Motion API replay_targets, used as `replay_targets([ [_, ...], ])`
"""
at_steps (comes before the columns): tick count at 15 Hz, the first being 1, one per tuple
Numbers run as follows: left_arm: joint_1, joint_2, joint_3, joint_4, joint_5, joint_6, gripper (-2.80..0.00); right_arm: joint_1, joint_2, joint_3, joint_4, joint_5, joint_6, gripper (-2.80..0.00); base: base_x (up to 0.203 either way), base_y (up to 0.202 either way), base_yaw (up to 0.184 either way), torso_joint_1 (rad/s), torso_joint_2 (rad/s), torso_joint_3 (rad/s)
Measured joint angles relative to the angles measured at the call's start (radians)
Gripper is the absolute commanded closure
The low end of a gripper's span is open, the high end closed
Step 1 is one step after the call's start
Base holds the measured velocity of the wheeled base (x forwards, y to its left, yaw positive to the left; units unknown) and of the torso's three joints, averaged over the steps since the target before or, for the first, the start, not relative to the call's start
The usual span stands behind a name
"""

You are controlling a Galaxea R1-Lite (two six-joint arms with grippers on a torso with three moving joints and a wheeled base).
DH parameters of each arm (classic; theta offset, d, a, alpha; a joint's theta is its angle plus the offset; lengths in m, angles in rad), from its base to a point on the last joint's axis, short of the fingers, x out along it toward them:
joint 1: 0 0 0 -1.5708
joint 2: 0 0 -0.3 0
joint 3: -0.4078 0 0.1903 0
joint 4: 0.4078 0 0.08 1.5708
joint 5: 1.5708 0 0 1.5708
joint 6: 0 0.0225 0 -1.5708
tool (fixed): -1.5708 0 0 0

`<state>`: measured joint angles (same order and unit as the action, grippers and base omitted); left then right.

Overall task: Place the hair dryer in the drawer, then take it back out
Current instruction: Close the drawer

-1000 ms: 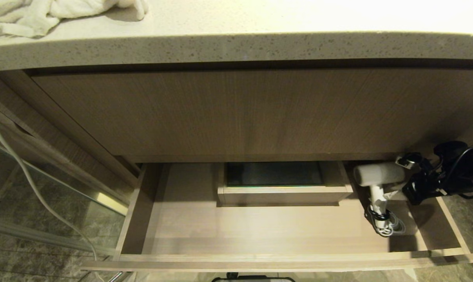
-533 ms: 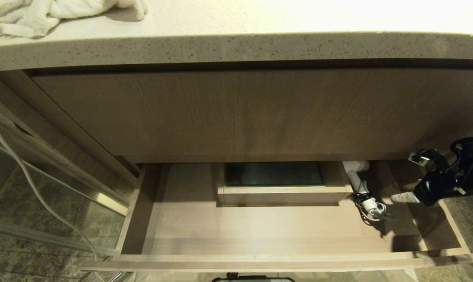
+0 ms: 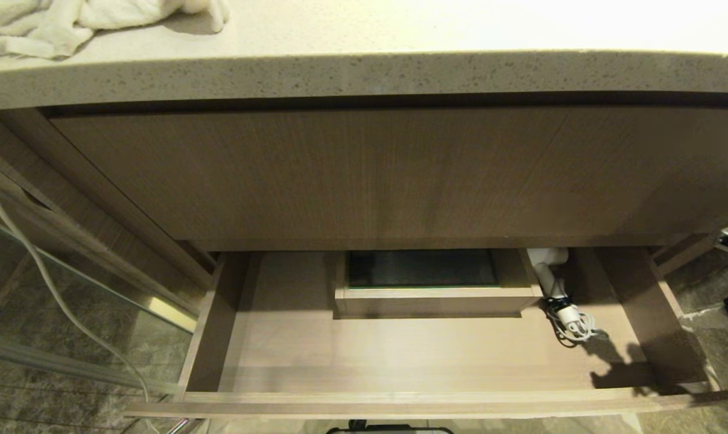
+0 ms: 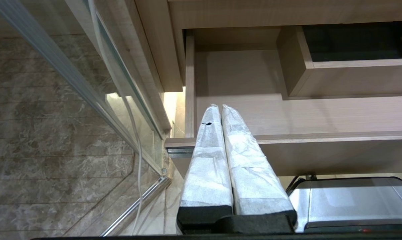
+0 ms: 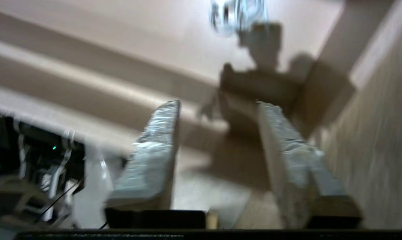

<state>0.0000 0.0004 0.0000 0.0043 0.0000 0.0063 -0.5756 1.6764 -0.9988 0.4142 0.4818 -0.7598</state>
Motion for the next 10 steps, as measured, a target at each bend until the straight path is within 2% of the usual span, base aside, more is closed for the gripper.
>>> replay_targets([
  [1,0.0,0.0,0.0,0.0,0.0,0.0,0.0,-0.003,-0.053,0.046,0.015,-0.049,0.01,0.0,0.0,0.0,0.0,0.0,0.0,0.0],
  [4,0.0,0.0,0.0,0.0,0.0,0.0,0.0,-0.004,-0.171,0.195,0.108,-0.259,0.036,0.0,0.0,0.0,0.0,0.0,0.0,0.0],
  [10,0.0,0.0,0.0,0.0,0.0,0.0,0.0,0.026,-0.091,0.247,0.141,-0.442,0.043,0.0,0.0,0.0,0.0,0.0,0.0,0.0],
])
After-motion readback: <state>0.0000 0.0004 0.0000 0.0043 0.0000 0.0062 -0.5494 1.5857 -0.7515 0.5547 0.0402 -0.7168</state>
